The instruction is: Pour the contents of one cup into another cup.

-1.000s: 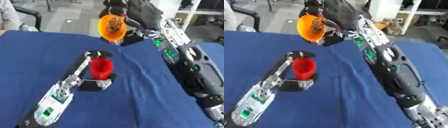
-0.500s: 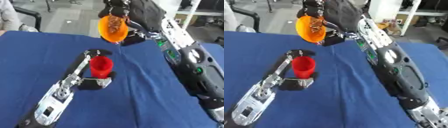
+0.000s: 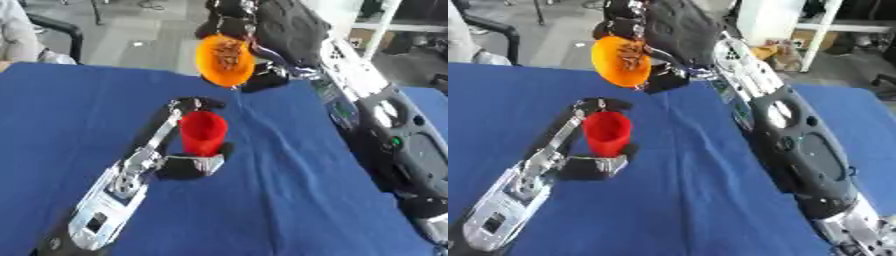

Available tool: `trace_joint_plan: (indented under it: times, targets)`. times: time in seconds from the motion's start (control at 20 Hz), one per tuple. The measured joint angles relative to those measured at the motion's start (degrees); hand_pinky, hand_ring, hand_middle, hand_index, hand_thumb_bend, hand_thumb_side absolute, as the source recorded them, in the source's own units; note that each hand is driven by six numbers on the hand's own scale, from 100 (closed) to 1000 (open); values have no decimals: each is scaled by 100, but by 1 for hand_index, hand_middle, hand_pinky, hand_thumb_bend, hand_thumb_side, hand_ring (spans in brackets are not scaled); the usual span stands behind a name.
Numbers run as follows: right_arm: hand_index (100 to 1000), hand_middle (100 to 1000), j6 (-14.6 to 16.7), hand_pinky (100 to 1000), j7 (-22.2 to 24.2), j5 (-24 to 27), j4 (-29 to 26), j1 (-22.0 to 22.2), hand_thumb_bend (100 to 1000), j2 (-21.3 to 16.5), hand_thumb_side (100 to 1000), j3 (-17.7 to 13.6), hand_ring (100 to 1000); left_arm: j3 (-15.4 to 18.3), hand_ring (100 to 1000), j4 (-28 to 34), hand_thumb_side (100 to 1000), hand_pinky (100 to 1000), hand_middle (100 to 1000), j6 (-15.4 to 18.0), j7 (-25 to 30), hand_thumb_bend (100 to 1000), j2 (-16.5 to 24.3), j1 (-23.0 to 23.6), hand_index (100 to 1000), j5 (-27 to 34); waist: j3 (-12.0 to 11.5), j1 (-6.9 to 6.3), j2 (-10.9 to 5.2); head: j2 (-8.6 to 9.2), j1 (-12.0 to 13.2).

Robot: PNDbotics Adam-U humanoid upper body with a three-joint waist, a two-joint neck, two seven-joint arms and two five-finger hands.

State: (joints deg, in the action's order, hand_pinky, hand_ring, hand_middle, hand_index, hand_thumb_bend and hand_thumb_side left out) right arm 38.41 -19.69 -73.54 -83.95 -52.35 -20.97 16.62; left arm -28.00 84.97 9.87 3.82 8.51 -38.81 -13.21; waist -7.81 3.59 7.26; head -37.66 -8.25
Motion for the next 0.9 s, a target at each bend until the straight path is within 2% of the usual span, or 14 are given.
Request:
trace_joint_plan:
  times: [0.5, 0.9]
  targets:
    - [689, 517, -30, 740, -279, -425, 121, 19, 107, 0, 299, 3, 671, -1, 454, 96, 128, 206, 507, -4, 89, 109, 0, -4, 788, 111, 3, 0, 0, 0, 0]
    - [690, 525, -178, 745, -669, -796, 120, 19, 100, -2, 293, 5, 669, -2, 454, 95, 131, 207, 507, -4, 92, 108, 0, -4, 788, 111, 4, -3, 0, 0, 0]
